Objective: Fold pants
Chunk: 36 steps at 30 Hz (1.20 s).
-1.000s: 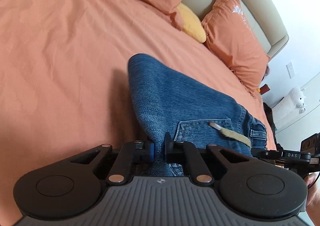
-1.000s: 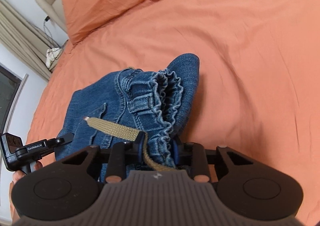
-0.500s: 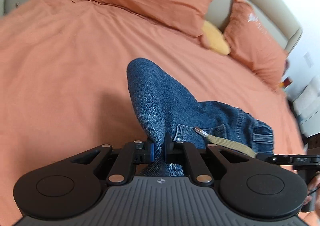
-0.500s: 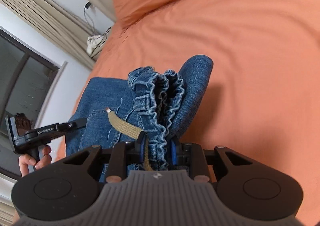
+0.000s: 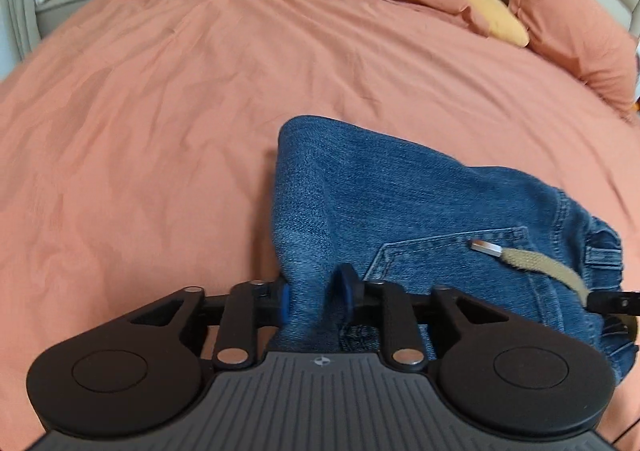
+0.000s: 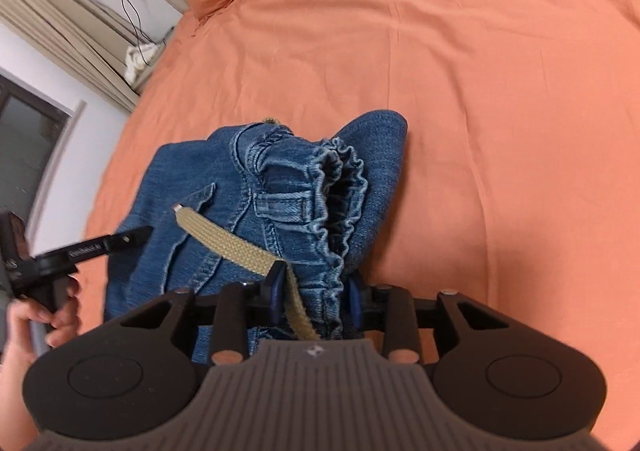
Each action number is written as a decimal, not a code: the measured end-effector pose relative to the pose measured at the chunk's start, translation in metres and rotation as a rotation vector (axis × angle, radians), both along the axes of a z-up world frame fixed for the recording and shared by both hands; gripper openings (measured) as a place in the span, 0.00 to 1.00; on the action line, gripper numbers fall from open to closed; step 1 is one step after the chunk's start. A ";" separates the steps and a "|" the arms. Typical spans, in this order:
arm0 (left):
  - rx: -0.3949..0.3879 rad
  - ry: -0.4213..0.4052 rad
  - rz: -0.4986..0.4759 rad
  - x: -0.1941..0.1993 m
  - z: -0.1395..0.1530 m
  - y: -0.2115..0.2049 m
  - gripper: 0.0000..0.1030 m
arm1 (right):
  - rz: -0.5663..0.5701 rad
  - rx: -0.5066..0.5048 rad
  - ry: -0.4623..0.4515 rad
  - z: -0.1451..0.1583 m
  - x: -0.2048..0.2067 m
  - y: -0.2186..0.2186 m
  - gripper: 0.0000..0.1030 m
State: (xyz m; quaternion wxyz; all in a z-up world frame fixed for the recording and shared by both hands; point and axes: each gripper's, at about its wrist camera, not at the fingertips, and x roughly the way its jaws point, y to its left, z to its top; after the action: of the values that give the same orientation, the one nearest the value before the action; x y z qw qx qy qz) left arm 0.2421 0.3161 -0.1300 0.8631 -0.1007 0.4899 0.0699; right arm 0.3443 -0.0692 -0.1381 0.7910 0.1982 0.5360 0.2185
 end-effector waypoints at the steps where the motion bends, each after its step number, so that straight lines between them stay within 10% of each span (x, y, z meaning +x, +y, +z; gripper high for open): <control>1: 0.015 0.002 0.000 0.000 0.004 -0.002 0.33 | 0.007 -0.032 -0.009 0.003 -0.001 0.003 0.35; 8: 0.132 -0.047 -0.078 -0.024 0.073 -0.010 0.46 | 0.057 -0.208 -0.183 0.049 -0.024 0.007 0.52; 19: 0.378 -0.150 -0.198 -0.089 0.252 -0.080 0.61 | 0.120 -0.159 -0.484 0.172 -0.129 0.006 0.63; 36: 0.338 -0.361 -0.070 -0.234 0.199 -0.165 0.65 | 0.054 -0.269 -0.790 0.184 -0.327 0.026 0.88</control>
State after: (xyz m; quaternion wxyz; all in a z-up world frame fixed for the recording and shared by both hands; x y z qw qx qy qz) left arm 0.0084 0.1509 0.0692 0.9431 0.0511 0.3122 0.1019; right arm 0.0175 -0.0434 0.0464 0.9486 -0.0201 0.2201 0.2266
